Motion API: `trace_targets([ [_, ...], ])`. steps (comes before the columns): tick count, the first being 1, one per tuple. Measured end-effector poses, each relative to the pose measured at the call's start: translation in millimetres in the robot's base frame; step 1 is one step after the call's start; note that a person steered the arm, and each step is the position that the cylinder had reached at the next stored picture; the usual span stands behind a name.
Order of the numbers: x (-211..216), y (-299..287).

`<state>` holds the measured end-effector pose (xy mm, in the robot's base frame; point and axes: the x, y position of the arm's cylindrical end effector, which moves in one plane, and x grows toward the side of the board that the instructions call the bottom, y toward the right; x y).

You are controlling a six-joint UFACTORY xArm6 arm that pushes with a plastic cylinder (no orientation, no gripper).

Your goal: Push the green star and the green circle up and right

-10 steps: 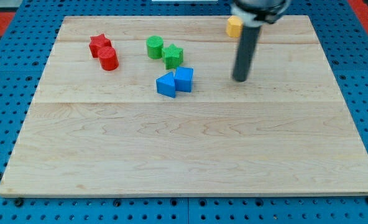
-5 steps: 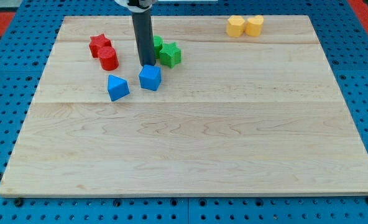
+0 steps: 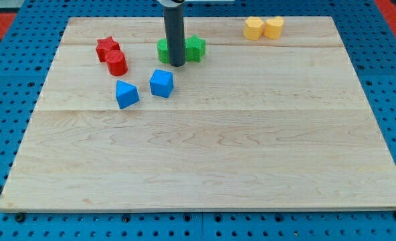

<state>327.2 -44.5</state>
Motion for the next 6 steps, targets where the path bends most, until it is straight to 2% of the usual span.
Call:
trace_targets([
  [2,2,-86],
  [4,-42,-48],
  [5,-13,10],
  [6,-19,32],
])
